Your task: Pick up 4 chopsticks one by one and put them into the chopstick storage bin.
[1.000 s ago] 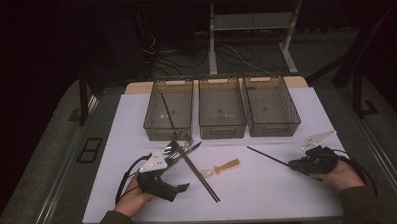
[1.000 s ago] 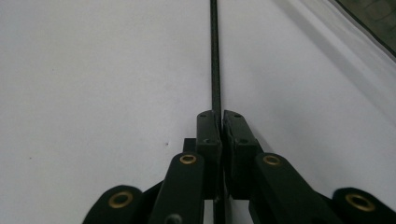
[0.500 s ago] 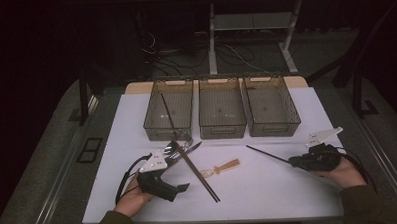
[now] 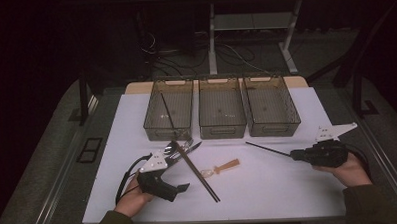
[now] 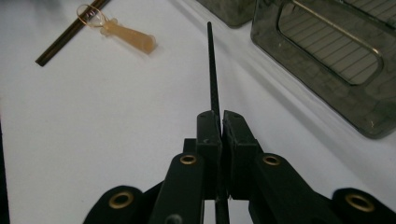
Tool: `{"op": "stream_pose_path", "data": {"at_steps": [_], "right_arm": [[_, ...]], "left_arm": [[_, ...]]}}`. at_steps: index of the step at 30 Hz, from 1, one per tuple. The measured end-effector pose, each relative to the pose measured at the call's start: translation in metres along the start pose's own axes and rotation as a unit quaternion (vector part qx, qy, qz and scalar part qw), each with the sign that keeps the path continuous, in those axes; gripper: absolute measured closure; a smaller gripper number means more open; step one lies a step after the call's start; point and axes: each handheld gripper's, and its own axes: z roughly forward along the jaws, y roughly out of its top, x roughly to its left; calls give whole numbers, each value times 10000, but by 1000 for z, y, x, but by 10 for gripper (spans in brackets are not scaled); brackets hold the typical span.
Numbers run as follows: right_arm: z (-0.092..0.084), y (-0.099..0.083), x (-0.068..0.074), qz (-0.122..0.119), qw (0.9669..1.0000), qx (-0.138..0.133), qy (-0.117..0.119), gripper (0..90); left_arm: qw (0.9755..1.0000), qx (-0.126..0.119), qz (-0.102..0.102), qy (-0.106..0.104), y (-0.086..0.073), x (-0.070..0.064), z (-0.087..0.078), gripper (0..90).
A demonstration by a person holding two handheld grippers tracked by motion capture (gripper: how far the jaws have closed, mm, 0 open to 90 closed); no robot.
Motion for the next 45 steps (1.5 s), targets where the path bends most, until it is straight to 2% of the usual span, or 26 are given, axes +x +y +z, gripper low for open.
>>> {"op": "stream_pose_path", "data": {"at_steps": [8,18,35,45], "right_arm": [[-1,8,3,20,9996,-252,95,861],[1,27,10,-38,9985,-519,186,861],[20,59,20,-81,9970,-733,235,861],[34,82,22,-43,9962,-848,169,861]], "left_arm": [[10000,9,7,5,0,0,0,9],[10000,23,16,15,0,0,0,8],[10000,33,5,19,0,0,1,8],[10000,17,-3,12,0,1,1,8]]}}
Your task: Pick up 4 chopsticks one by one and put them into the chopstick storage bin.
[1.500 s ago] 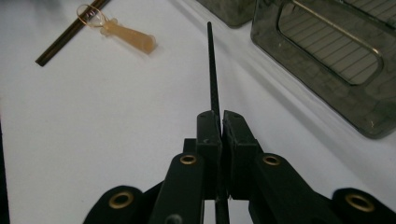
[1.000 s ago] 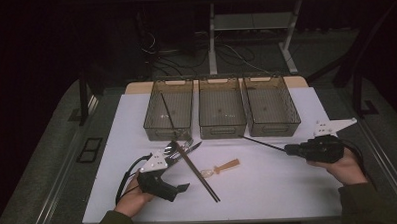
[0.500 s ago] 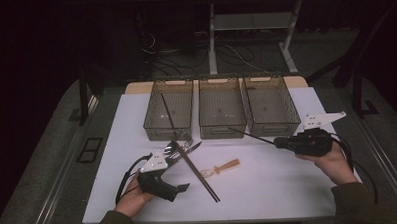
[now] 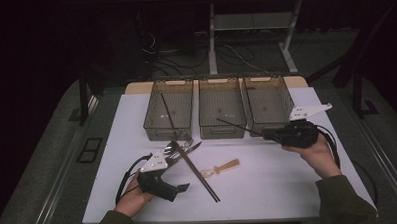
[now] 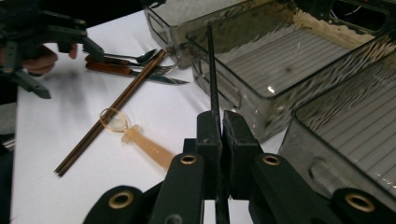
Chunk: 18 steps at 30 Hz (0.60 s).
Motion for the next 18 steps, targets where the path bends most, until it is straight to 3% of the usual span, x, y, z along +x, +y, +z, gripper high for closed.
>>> {"op": "stream_pose_path", "data": {"at_steps": [18], "right_arm": [[40,41,4,-5,9993,131,-352,861]], "left_arm": [[10000,-71,-56,-15,0,0,-1,8]]}}
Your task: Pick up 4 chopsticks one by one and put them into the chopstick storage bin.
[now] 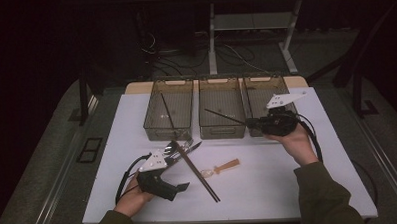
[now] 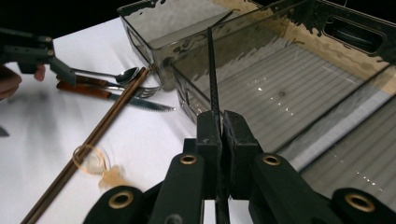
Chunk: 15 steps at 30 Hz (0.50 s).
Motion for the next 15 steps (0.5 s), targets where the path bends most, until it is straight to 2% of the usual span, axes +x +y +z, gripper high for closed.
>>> {"op": "stream_pose_path", "data": {"at_steps": [15], "right_arm": [[51,49,9,46,9997,156,-167,861]], "left_arm": [[10000,-15,53,-28,1,0,-1,8]]}}
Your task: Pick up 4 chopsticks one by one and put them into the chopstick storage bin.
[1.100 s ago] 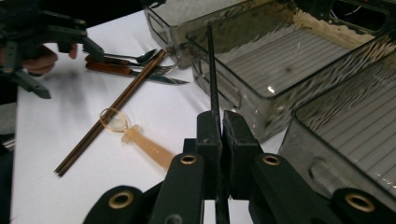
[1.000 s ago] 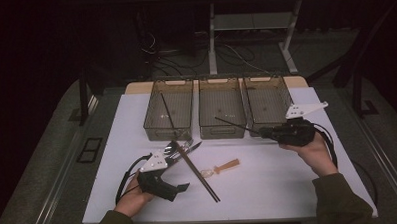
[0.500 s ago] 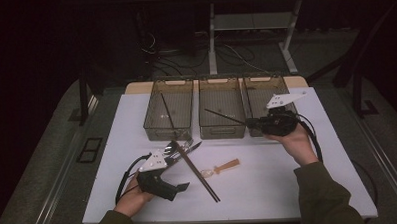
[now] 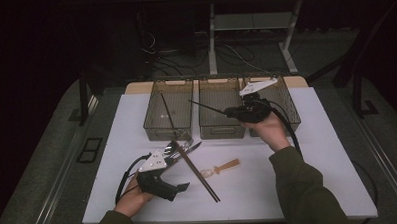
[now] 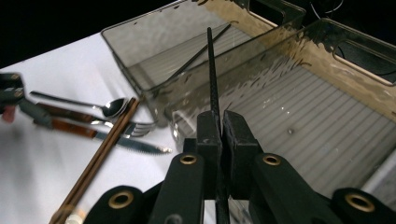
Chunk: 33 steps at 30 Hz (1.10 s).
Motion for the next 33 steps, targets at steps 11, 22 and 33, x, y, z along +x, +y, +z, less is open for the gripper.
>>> {"op": "stream_pose_path", "data": {"at_steps": [11,22,33], "right_arm": [[45,25,6,81,9998,130,-157,860],[90,45,14,48,9990,352,-288,861],[135,65,23,68,9981,481,-370,860]], "left_arm": [[10000,-39,-39,-25,1,-1,-1,8],[9999,-107,-43,-21,1,0,-2,9],[9999,-125,-55,-31,2,1,-3,8]]}}
